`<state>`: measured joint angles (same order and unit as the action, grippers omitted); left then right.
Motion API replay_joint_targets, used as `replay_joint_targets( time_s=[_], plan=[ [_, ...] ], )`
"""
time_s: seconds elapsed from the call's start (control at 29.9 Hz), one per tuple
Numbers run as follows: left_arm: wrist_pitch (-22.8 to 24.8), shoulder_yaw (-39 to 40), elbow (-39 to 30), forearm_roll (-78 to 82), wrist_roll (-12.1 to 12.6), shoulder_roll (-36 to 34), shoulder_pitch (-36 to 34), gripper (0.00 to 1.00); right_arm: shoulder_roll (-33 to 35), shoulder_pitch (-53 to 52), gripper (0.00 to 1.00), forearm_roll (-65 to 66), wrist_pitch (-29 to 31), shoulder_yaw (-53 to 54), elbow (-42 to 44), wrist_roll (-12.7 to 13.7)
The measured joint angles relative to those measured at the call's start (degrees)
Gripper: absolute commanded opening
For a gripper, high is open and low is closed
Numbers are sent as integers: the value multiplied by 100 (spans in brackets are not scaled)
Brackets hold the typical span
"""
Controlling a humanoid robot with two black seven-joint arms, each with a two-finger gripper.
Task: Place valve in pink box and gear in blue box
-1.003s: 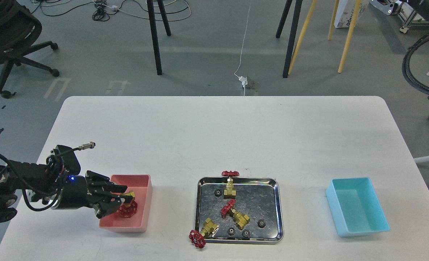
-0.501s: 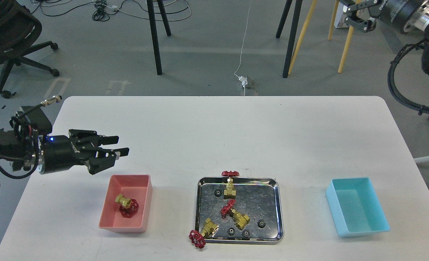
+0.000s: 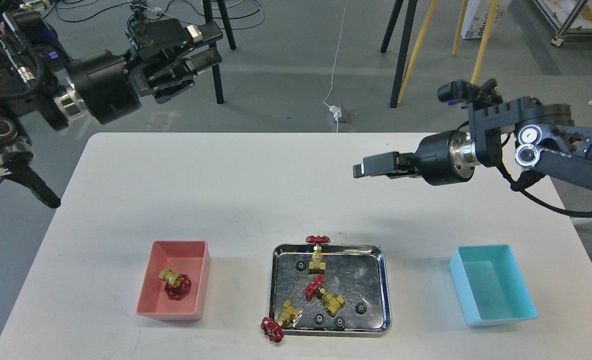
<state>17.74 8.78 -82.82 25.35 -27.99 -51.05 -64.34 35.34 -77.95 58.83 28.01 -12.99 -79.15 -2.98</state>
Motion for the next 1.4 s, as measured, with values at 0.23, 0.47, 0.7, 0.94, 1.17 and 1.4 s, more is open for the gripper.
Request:
replay_joint_targets(
  time_s=[0.23, 0.47, 0.7, 0.94, 1.17, 1.4],
  plan=[
    [-47, 530, 217, -508, 0, 1059, 456, 60, -760, -892, 100, 851, -2, -1639, -636, -60],
    [-161, 1065, 399, -488, 0, 1549, 915, 61, -1183, -1170, 87, 1732, -2, -1960, -943, -63],
    [-190, 1083, 449, -478, 0, 1599, 1034, 62, -1703, -987, 57, 2282, -2, -2402, -782, -57],
    [-200, 1093, 529, -470, 0, 1778, 1171, 62, -2103, -795, 57, 2361, -1, -2488, -570, -27],
    [-202, 1095, 582, -469, 0, 1796, 1194, 62, -2513, -724, 58, 2362, -1, -2505, -373, -26],
    [-202, 1095, 592, -446, -1, 1784, 1246, 63, -2726, -551, 57, 2350, -1, -2691, -84, -27]
  ],
)
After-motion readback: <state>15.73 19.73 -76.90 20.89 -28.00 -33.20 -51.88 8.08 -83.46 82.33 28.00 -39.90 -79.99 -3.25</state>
